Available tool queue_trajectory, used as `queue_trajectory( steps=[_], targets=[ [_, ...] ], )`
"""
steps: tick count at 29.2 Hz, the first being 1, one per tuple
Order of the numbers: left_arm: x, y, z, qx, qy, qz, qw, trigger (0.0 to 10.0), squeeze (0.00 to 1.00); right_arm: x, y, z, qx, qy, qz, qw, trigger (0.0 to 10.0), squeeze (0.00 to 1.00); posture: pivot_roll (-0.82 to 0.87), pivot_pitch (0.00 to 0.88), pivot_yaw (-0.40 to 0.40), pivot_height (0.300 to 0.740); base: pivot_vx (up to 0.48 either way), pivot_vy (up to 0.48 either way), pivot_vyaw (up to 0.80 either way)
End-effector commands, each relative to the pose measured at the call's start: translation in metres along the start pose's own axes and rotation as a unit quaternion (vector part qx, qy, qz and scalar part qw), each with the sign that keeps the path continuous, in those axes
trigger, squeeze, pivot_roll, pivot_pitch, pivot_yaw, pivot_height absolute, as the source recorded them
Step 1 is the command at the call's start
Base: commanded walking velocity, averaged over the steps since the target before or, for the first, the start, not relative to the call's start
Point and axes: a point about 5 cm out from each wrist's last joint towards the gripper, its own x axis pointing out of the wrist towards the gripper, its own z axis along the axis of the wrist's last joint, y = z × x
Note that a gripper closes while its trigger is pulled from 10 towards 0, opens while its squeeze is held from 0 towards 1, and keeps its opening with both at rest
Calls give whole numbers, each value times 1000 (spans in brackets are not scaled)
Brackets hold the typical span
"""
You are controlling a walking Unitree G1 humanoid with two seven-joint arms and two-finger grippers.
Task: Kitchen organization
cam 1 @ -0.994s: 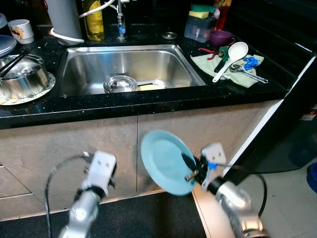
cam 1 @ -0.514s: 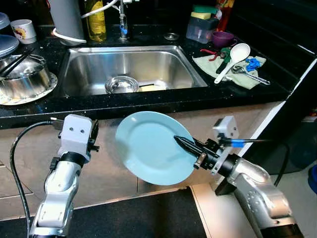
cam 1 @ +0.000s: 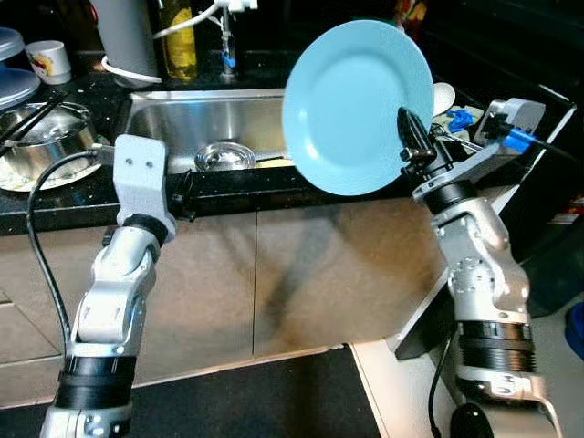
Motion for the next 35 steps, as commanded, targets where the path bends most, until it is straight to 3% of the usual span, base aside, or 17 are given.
queue_trajectory(
  steps=[1,5,13,35],
  targets=[
    [2,1,-2,27,15,4,1000,10000,0,7,8,7,-24,-24,6,999,10000,0,-29,146,-40,740,0,0,0],
    [5,0,1,39,21,-4,999,10000,0,11,18,-2,-67,-16,10,998,10000,0,-28,142,-43,740,0,0,0],
    [6,-1,1,18,29,3,999,10000,0,14,40,-18,-83,-10,34,996,10000,0,-30,139,-49,740,0,0,0],
    [7,-7,7,4,19,-5,1000,10000,0,13,41,-18,-107,-25,41,993,10000,0,-33,139,-44,740,286,0,0]
  ],
)
